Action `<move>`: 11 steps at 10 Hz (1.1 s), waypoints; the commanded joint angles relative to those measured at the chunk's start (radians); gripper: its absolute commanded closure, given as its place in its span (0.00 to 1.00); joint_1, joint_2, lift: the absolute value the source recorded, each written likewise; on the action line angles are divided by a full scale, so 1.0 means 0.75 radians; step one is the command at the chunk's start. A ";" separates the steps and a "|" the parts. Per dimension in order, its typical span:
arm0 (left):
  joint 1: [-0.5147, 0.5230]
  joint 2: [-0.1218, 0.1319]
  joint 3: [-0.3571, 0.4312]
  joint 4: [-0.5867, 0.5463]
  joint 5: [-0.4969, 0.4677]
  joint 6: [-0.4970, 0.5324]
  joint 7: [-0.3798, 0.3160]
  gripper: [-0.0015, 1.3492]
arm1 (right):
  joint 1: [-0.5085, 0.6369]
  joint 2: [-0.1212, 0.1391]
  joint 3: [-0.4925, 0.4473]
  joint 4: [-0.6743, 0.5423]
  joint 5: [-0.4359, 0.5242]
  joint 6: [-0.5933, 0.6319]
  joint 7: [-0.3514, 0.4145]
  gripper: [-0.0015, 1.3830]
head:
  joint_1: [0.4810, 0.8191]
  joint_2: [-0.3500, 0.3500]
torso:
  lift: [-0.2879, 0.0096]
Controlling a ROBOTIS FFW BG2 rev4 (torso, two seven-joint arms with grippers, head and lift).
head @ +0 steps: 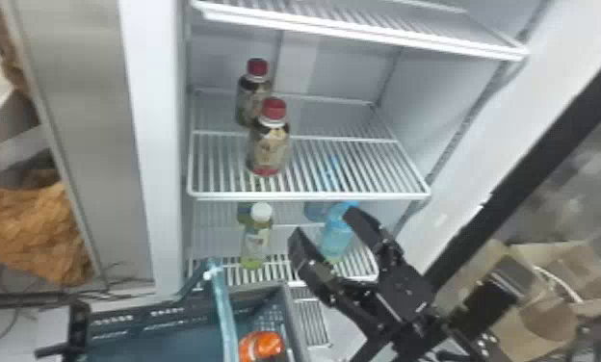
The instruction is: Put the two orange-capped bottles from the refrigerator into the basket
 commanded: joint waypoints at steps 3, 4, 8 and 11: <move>0.009 -0.002 0.002 0.000 0.011 -0.034 -0.002 0.89 | 0.169 0.039 -0.008 -0.178 0.033 -0.170 -0.310 0.09 | 0.63 0.00 | 0.83; 0.006 -0.002 -0.001 0.000 0.011 -0.034 -0.002 0.89 | 0.192 0.043 -0.011 -0.195 0.054 -0.199 -0.348 0.08 | 0.63 0.00 | 0.83; 0.002 -0.002 0.002 0.000 0.008 -0.024 -0.002 0.89 | 0.274 0.084 -0.053 -0.231 0.081 -0.153 -0.406 0.08 | 0.63 0.00 | 0.83; 0.002 -0.002 0.002 0.000 0.005 -0.031 -0.002 0.89 | 0.274 0.084 -0.053 -0.231 0.083 -0.147 -0.408 0.08 | 0.63 0.00 | 0.83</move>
